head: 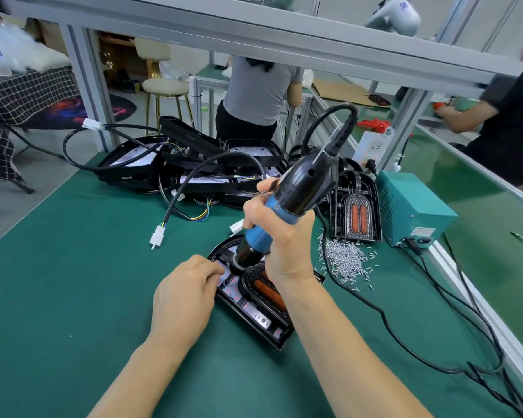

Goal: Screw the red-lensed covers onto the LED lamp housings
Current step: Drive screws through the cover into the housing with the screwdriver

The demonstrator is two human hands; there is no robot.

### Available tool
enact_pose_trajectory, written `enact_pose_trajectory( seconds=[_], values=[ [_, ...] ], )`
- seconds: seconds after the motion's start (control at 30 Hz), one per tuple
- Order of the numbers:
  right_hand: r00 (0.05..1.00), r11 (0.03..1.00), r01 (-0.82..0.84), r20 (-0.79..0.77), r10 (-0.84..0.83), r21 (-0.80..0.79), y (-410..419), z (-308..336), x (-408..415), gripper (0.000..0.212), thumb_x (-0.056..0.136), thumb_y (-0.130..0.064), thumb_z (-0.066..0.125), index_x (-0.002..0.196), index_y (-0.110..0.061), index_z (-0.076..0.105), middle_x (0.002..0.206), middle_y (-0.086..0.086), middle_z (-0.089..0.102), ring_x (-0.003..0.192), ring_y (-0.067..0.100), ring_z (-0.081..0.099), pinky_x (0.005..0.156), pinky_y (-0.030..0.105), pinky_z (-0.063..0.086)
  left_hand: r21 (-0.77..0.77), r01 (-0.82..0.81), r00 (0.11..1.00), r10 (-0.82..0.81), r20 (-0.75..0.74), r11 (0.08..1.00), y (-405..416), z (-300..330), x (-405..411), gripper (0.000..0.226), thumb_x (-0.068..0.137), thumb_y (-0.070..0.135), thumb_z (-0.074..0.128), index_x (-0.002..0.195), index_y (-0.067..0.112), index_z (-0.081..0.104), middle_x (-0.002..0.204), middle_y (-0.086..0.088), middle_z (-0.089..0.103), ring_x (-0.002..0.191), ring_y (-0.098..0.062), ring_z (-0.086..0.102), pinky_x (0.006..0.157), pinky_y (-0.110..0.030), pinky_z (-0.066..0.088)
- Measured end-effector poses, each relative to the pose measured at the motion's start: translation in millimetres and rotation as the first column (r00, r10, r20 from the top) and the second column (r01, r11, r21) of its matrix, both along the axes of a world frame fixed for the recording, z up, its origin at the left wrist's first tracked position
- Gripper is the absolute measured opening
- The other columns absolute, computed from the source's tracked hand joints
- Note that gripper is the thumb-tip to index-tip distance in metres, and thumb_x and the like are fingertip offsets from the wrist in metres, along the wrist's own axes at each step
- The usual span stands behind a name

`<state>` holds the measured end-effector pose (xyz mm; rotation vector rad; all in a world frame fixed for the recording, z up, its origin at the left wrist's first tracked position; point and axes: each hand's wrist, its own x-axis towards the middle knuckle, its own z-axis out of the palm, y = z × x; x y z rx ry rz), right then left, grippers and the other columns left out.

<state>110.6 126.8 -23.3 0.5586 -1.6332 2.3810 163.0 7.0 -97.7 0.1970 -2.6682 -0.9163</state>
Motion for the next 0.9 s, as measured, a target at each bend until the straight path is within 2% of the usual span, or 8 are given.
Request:
enact_pose_trajectory(
  seconds=[0.1, 0.27, 0.37, 0.43, 0.53, 0.63, 0.73, 0.9],
  values=[
    [0.999, 0.993, 0.045, 0.03, -0.042, -0.106, 7.2, 3.2, 0.2, 0.027, 0.067, -0.001, 0.064, 0.068, -0.028, 0.064, 0.056, 0.008, 0.048, 0.054, 0.021, 0.044, 0.06, 0.029, 0.042, 0.025, -0.013, 1.0, 0.013, -0.016, 1.0, 0.1, 0.6, 0.1, 0.016, 0.091, 0.014, 0.058, 0.091, 0.024, 0.072, 0.094, 0.016, 0.064, 0.081, -0.011, 0.054, 0.067, -0.027, 0.038],
    [0.976, 0.921, 0.217, 0.044, -0.214, -0.324, 46.6, 18.0, -3.6, 0.023, 0.069, 0.001, 0.06, 0.082, -0.017, 0.057, 0.053, -0.002, 0.052, 0.051, 0.019, 0.048, 0.059, 0.029, 0.041, 0.124, 0.032, 0.993, -0.017, -0.117, 0.992, 6.6, 16.7, -8.8, 0.016, 0.087, 0.006, 0.064, 0.085, 0.02, 0.072, 0.081, 0.009, 0.063, 0.076, -0.016, 0.058, 0.069, -0.031, 0.042],
    [0.921, 0.861, 0.373, 0.026, -0.389, -0.347, 81.1, 28.7, -5.2, 0.021, 0.07, 0.001, 0.061, 0.083, -0.014, 0.056, 0.053, -0.004, 0.052, 0.05, 0.018, 0.048, 0.058, 0.029, 0.04, 0.103, 0.123, 0.98, -0.104, -0.168, 0.987, 25.9, 32.8, -25.2, 0.014, 0.083, 0.005, 0.067, 0.084, 0.017, 0.072, 0.076, 0.008, 0.062, 0.073, -0.02, 0.057, 0.073, -0.035, 0.046],
    [0.867, 0.817, 0.478, 0.021, -0.498, -0.323, 101.0, 32.3, -6.0, 0.02, 0.07, 0.001, 0.064, 0.081, -0.015, 0.057, 0.053, -0.003, 0.052, 0.049, 0.018, 0.048, 0.056, 0.027, 0.041, 0.037, 0.205, 0.968, -0.197, -0.156, 0.978, 46.3, 41.6, -40.2, 0.014, 0.085, 0.008, 0.065, 0.091, 0.017, 0.074, 0.083, 0.003, 0.066, 0.085, -0.023, 0.06, 0.079, -0.036, 0.046],
    [0.8, 0.766, 0.587, 0.044, -0.598, -0.262, 123.3, 30.0, -7.5, 0.021, 0.07, 0.001, 0.065, 0.081, -0.014, 0.057, 0.051, -0.001, 0.052, 0.047, 0.017, 0.049, 0.051, 0.022, 0.042, -0.14, 0.321, 0.944, -0.328, -0.029, 0.936, 82.8, 48.3, -68.9, 0.021, 0.093, 0.02, 0.055, 0.103, 0.027, 0.072, 0.101, 0.002, 0.065, 0.102, -0.021, 0.057, 0.082, -0.032, 0.044],
    [0.768, 0.741, 0.636, 0.085, -0.634, -0.216, 138.2, 20.9, -8.4, 0.021, 0.068, -0.001, 0.066, 0.081, -0.014, 0.057, 0.051, -0.002, 0.052, 0.047, 0.016, 0.049, 0.051, 0.021, 0.041, -0.309, 0.413, 0.91, -0.399, 0.112, 0.857, 117.0, 50.0, -94.7, 0.025, 0.093, 0.019, 0.053, 0.103, 0.03, 0.072, 0.106, 0.002, 0.066, 0.106, -0.023, 0.058, 0.081, -0.031, 0.045],
    [0.756, 0.733, 0.652, 0.104, -0.646, -0.194, 148.9, 11.1, -7.4, 0.022, 0.066, -0.003, 0.068, 0.082, -0.014, 0.058, 0.051, -0.001, 0.053, 0.048, 0.017, 0.05, 0.052, 0.021, 0.042, -0.344, 0.462, 0.884, -0.393, 0.252, 0.818, 138.7, 46.7, -111.1, 0.027, 0.087, 0.01, 0.056, 0.098, 0.026, 0.075, 0.104, -0.001, 0.071, 0.1, -0.026, 0.064, 0.083, -0.034, 0.05],
    [0.776, 0.745, 0.627, 0.096, -0.623, -0.228, 158.8, 5.0, -5.9, 0.022, 0.068, -0.003, 0.068, 0.084, -0.015, 0.059, 0.054, 0.002, 0.053, 0.051, 0.019, 0.05, 0.054, 0.025, 0.042, -0.415, 0.523, 0.842, -0.375, 0.389, 0.744, 153.7, 31.2, -124.1, 0.027, 0.085, 0.005, 0.052, 0.097, 0.017, 0.072, 0.101, -0.005, 0.071, 0.093, -0.029, 0.065, 0.073, -0.033, 0.05]
  ],
)
